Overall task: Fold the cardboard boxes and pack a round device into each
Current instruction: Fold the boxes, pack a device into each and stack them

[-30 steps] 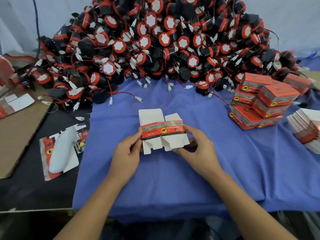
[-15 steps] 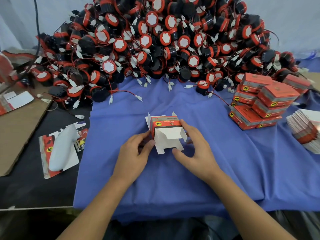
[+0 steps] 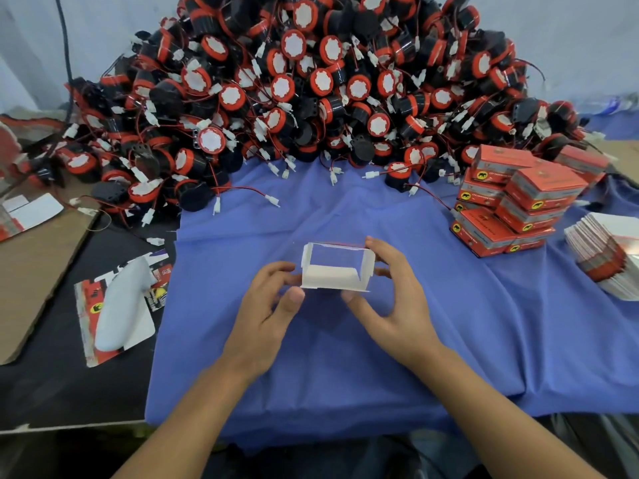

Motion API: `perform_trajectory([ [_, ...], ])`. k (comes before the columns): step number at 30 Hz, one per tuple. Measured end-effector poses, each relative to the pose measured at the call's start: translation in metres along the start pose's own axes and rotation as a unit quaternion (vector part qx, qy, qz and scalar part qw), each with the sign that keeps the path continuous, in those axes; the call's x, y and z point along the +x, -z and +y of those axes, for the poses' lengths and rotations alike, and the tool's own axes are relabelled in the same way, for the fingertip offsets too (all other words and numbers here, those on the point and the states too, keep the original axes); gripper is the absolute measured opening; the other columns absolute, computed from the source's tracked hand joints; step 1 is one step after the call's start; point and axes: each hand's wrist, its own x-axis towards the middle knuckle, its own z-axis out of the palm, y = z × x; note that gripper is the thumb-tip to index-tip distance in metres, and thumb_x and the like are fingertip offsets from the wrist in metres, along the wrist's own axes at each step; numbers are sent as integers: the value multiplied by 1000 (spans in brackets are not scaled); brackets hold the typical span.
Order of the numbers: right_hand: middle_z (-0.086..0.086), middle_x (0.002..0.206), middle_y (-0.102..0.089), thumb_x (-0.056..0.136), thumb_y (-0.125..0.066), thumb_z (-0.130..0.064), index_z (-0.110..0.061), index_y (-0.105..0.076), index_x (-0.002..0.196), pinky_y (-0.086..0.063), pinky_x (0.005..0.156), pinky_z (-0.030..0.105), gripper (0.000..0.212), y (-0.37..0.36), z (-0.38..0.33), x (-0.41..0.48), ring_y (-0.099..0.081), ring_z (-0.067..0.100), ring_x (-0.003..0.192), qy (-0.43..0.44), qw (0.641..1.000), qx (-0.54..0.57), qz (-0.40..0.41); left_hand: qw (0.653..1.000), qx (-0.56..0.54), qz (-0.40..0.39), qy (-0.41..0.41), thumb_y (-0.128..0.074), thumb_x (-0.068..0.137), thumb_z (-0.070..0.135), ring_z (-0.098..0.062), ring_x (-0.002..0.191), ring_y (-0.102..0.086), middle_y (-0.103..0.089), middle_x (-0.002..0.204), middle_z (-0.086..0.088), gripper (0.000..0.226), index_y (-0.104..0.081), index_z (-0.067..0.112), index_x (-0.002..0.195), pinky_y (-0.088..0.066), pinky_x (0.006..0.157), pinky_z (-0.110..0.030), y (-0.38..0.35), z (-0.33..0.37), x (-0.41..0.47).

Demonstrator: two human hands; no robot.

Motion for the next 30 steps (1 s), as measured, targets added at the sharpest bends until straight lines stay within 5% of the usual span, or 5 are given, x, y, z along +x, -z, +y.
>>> perform_trajectory([
  [3,-14,148,-52,90,-71,-49,-28,-46,144,-46,108,41,63,8,-14,3,-54,17,135,-29,999,39,1,999,-21,30,9,-48,82,86,-8,126,-55,-60,133,12,52,-65,38,91,-43,96,-21,-1,13,-1],
  [6,-8,135,-62,92,-67,-57,-26,-52,135,-50,105,38,55,14,-34,12,-59,21,128,-49,990,130,-7,997,-52,49,7,-60,84,75,-10,123,-60,-68,122,9,54,-66,22,82,-47,101,-38,-5,29,6],
  [10,1,123,-71,92,-65,-49,-17,-57,128,-57,90,33,49,11,-50,17,-70,20,112,-128,959,254,4,984,-170,52,12,-73,94,39,-1,77,-65,-67,79,18,47,-43,4,83,-48,72,-13,-12,52,15],
  [17,0,118,-71,97,-58,-27,-15,-56,126,-54,86,26,31,2,-42,5,-68,15,108,-165,946,276,28,969,-233,56,62,-75,92,14,-14,104,-72,-75,111,-2,38,-54,18,123,-55,86,-21,-21,51,13],
  [30,-11,98,-70,83,-52,-18,-13,-57,116,-52,70,17,33,-7,-47,-1,-66,3,86,-201,931,284,113,944,-281,144,93,-59,80,6,-10,101,-69,-71,114,3,45,-64,33,116,-55,80,-23,-58,66,11],
])
